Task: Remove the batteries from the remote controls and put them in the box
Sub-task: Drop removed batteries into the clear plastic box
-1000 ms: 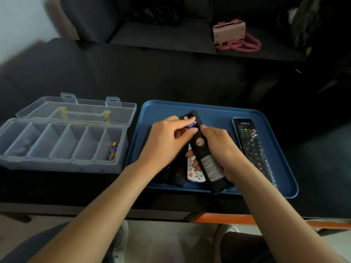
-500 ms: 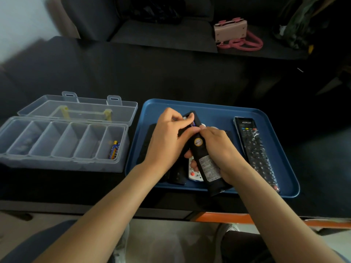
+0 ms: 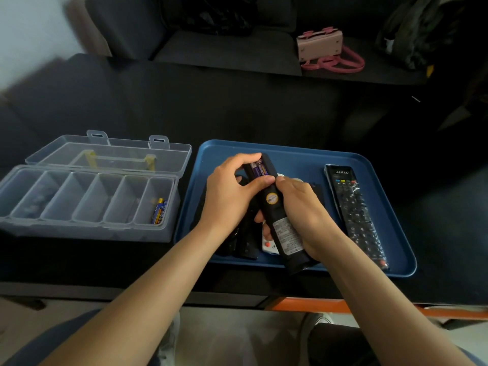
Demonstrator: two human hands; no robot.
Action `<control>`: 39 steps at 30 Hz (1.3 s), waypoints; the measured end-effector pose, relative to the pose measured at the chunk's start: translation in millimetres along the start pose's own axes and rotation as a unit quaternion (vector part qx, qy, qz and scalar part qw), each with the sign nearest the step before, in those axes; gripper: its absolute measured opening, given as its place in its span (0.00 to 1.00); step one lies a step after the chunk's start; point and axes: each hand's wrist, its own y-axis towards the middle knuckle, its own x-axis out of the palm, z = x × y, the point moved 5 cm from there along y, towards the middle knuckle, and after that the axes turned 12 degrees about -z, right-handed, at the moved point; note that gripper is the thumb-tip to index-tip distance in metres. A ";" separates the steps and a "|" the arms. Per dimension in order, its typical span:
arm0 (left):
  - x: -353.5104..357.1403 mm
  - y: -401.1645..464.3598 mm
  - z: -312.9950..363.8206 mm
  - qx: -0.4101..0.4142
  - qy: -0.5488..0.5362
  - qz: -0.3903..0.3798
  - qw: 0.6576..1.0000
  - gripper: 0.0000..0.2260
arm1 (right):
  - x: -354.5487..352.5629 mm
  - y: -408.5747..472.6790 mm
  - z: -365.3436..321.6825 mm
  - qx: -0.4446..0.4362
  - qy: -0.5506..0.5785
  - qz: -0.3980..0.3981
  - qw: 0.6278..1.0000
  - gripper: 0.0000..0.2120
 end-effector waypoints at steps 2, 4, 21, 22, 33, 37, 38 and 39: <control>-1.1 -0.3 -0.4 -0.004 -0.002 0.001 1.000 0.17 | 0.1 0.3 0.5 -0.002 -0.008 0.000 1.000 0.17; -2.4 -0.5 1.5 0.011 0.019 0.008 1.000 0.17 | -0.2 0.3 1.1 -0.002 -0.011 0.001 1.000 0.17; 2.9 6.0 -3.2 -0.037 -0.069 -0.024 0.997 0.12 | -12.5 -0.9 2.6 -0.008 -0.059 0.037 0.998 0.14; 7.0 6.7 -2.0 -0.038 -0.067 -0.033 0.997 0.12 | -14.5 -2.3 4.7 0.003 -0.037 0.036 0.999 0.14; 56.8 23.8 22.8 0.016 0.192 -0.104 0.976 0.11 | -81.6 -34.5 9.8 0.023 0.052 0.113 0.992 0.09; 90.2 23.5 28.9 0.064 0.354 -0.199 0.911 0.14 | -97.9 -39.3 14.0 0.017 0.047 0.124 0.991 0.09; 98.3 22.6 28.8 0.065 0.390 -0.222 0.891 0.16 | -100.8 -39.6 15.1 0.014 0.043 0.121 0.992 0.10; 105.9 22.0 27.7 0.059 0.419 -0.241 0.874 0.18 | -103.5 -39.5 16.2 0.013 0.040 0.119 0.992 0.10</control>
